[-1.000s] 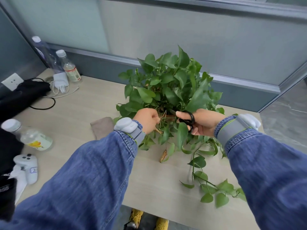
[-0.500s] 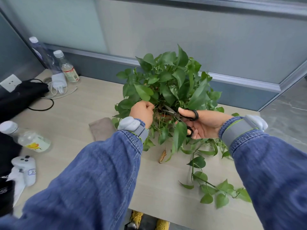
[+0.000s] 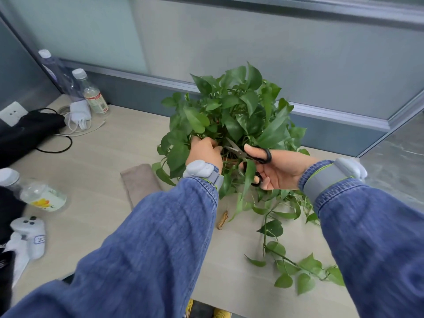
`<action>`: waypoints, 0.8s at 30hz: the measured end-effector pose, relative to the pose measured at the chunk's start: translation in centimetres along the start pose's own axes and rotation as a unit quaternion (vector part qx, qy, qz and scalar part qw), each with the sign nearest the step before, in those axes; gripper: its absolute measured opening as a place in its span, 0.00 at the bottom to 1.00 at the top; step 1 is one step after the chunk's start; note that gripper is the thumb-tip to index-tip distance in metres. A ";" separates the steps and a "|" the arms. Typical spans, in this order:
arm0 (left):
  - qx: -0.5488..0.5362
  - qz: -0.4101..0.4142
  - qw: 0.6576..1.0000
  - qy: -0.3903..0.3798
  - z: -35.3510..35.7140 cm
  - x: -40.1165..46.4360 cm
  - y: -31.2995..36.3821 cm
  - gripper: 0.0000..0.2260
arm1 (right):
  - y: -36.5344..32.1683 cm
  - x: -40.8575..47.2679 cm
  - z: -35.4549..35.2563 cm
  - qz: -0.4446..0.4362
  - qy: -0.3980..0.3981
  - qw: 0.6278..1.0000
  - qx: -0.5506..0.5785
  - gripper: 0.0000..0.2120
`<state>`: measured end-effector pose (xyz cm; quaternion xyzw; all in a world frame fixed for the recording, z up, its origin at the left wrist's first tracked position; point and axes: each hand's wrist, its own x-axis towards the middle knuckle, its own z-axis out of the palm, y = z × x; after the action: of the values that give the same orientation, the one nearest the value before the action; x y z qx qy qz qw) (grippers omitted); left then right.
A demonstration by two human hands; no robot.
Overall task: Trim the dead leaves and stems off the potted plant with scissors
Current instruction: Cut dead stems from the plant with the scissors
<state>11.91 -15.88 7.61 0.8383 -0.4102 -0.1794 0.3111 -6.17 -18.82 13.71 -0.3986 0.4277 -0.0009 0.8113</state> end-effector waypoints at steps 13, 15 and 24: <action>-0.062 0.055 0.997 0.014 -0.1 -0.7 -0.9 0.07 | -0.2 0.4 0.0 0.012 0.007 0.999 -0.037 0.15; -0.049 0.053 0.997 0.008 -0.1 -0.9 -0.9 0.06 | -0.2 0.6 0.5 0.016 0.017 0.999 -0.045 0.16; -0.049 0.051 0.997 -0.024 -0.6 -1.0 -1.5 0.07 | 0.1 0.9 0.5 -0.009 0.099 0.995 -0.028 0.20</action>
<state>12.47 -14.11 7.05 0.7956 -0.4503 -0.2036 0.3505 -5.34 -18.72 13.17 -0.4229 0.5024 -0.0356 0.7533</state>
